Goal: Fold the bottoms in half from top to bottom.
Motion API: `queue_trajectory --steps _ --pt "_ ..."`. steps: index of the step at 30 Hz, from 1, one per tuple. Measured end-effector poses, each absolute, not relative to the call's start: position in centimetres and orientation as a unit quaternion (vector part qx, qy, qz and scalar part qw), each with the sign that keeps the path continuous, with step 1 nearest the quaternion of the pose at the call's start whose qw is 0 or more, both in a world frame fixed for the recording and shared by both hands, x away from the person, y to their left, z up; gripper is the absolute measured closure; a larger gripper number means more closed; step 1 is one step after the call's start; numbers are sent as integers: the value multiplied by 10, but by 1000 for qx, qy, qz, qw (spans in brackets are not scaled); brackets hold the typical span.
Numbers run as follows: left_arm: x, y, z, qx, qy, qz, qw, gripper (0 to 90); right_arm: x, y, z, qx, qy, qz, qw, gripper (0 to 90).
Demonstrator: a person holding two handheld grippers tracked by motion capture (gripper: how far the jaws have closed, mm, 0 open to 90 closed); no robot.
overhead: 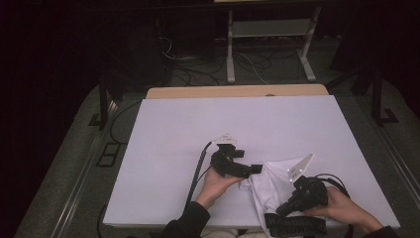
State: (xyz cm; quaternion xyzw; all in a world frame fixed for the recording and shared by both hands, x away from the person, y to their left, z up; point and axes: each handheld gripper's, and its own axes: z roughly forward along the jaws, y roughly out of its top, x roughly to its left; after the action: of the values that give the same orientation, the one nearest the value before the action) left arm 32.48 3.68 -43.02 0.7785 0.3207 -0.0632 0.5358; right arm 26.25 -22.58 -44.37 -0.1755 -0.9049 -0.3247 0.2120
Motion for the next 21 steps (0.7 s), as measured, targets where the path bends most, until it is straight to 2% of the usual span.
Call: queue_trajectory --steps 21 --pt "327 35 -434 784 325 -61 525 17 256 -234 -448 -150 -920 -280 228 873"
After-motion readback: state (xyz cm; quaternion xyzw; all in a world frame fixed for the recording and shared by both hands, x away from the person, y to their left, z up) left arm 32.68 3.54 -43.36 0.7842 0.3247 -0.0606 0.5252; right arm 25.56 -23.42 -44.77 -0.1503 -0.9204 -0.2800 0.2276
